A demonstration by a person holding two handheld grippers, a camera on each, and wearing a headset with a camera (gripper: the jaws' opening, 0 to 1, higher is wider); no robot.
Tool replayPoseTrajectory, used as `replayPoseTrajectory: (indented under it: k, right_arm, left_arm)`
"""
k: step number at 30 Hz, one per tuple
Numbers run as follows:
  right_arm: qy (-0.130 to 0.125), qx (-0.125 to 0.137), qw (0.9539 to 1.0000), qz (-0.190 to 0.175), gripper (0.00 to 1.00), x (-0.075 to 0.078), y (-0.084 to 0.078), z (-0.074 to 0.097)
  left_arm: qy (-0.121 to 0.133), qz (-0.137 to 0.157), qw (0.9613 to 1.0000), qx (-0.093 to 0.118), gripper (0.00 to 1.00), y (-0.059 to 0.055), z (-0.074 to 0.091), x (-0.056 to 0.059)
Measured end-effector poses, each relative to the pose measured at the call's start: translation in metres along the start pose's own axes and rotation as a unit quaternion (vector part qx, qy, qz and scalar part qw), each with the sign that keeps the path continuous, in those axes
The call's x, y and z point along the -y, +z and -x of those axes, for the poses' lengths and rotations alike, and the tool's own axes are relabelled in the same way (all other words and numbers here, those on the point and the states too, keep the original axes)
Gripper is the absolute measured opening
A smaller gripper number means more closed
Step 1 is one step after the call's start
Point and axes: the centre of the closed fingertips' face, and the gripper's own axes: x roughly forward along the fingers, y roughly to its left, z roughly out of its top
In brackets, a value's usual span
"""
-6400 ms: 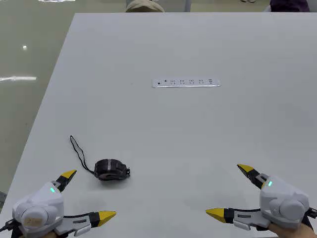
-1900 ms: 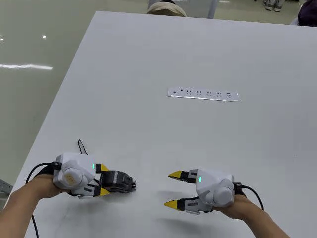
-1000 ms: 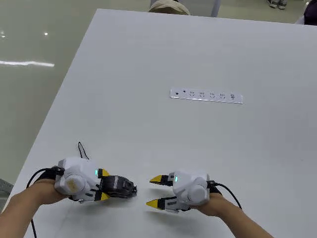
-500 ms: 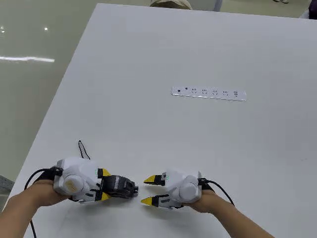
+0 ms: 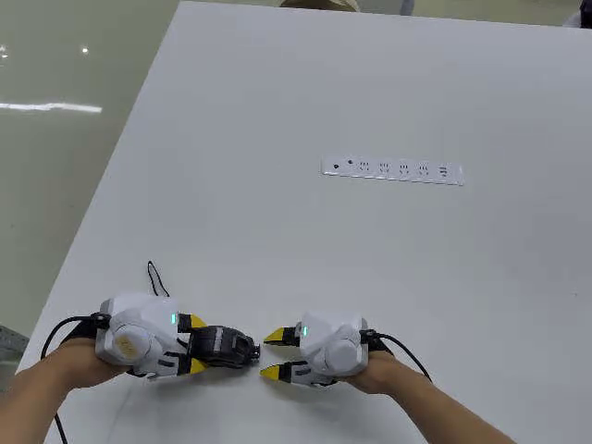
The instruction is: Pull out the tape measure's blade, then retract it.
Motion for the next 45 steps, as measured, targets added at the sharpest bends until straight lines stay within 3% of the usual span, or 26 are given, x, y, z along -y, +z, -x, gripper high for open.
replayPoseTrajectory:
  k: [22, 33, 45]
  right_arm:
    - [0.010, -0.013, 0.9995, 0.026, 0.16, 0.004, 0.007, -0.011]
    - [0.018, -0.004, 0.9998, 0.006, 0.14, 0.003, 0.010, -0.013]
    - [0.019, -0.005, 0.9998, 0.011, 0.11, 0.003, 0.011, -0.010]
  left_arm:
    - [-0.003, 0.006, 0.9999, 0.009, 0.26, -0.003, 0.002, 0.001]
    - [-0.003, 0.014, 0.9998, 0.012, 0.26, -0.005, 0.004, 0.001]
    - [0.001, 0.017, 0.9997, 0.014, 0.27, -0.007, 0.005, 0.001]
